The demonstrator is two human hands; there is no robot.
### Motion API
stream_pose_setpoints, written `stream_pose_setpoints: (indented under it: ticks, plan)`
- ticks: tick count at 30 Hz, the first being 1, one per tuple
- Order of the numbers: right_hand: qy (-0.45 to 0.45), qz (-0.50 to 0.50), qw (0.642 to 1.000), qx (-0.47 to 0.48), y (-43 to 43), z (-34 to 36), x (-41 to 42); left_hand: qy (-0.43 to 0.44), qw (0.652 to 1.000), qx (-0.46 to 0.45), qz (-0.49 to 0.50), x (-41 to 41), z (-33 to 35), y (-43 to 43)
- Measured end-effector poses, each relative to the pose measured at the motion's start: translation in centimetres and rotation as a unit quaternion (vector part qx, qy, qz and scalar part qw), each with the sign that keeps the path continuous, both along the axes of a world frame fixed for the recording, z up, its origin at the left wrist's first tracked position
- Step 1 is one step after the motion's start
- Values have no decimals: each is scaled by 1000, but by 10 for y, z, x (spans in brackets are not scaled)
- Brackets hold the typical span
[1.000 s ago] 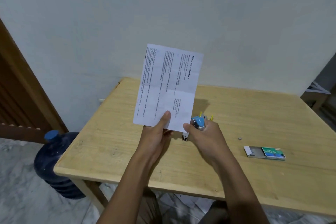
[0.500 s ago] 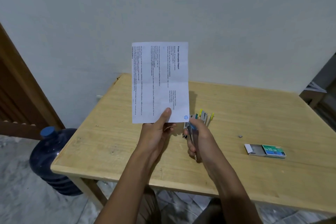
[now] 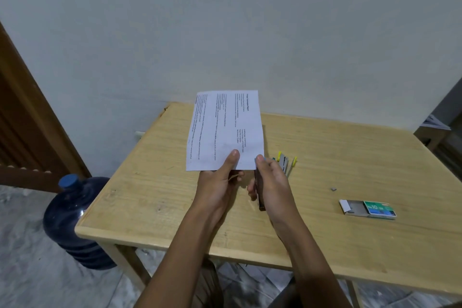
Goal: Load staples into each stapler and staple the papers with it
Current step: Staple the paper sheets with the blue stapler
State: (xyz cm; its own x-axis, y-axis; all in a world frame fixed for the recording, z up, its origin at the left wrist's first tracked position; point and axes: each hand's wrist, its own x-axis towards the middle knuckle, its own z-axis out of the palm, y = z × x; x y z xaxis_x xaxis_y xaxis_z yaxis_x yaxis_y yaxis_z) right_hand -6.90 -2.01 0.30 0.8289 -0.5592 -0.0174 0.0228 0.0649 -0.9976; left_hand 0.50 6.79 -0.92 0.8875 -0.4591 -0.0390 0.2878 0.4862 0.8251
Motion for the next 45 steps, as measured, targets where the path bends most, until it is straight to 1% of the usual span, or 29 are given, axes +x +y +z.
stream_pose_setpoints:
  ticks: [2, 5, 14, 19, 22, 24, 26, 27, 30, 33, 35, 37, 39, 41, 43, 45]
  plan:
    - [-7, -13, 1000, 18, -1, 0, 1, 0, 1000, -1, 2, 1, 0, 0]
    - [-4, -13, 1000, 23, -1, 0, 0, -7, 1000, 5, -6, 2, -1, 1]
    - [-16, -13, 996, 84, -4, 1, -5, -5, 1000, 14, -12, 1, -1, 0]
    - [-17, -21, 998, 63, -3, 6, -5, 3, 1000, 11, -12, 2, -2, -1]
    - [23, -11, 999, 30, -2, 10, -8, 3, 1000, -1, -15, 2, -2, 0]
    - [47, -29, 997, 54, -6, 13, -10, 15, 1000, -11, -16, 2, -3, 0]
    - [38, -59, 993, 96, -14, 19, -10, 12, 1000, -9, -19, 2, -3, 0]
    - [37, -70, 992, 98, -19, 21, -9, 1, 1000, -3, -27, 2, -2, 1]
    - [69, -62, 993, 66, -34, 33, -5, -39, 997, 21, -63, 0, -1, 4]
    - [74, -43, 994, 67, -41, 43, 0, -65, 993, 51, -88, -3, 0, 6]
    - [57, -51, 996, 48, -44, 46, 4, -65, 992, 57, -93, -3, 0, 5]
    - [36, -56, 997, 31, -45, 46, 8, -41, 994, 24, -95, -3, 2, 4]
    - [33, -51, 998, 8, -48, 46, 10, 12, 996, -31, -78, -1, 7, 5]
    - [31, -34, 999, -16, -48, 50, 9, 64, 996, -49, -28, 3, 8, 7]
    - [33, -40, 997, -51, -47, 53, 7, 85, 995, -14, 45, 13, 6, 9]
    - [45, -67, 994, -73, -50, 52, 5, 100, 986, 47, 126, 29, 9, 10]
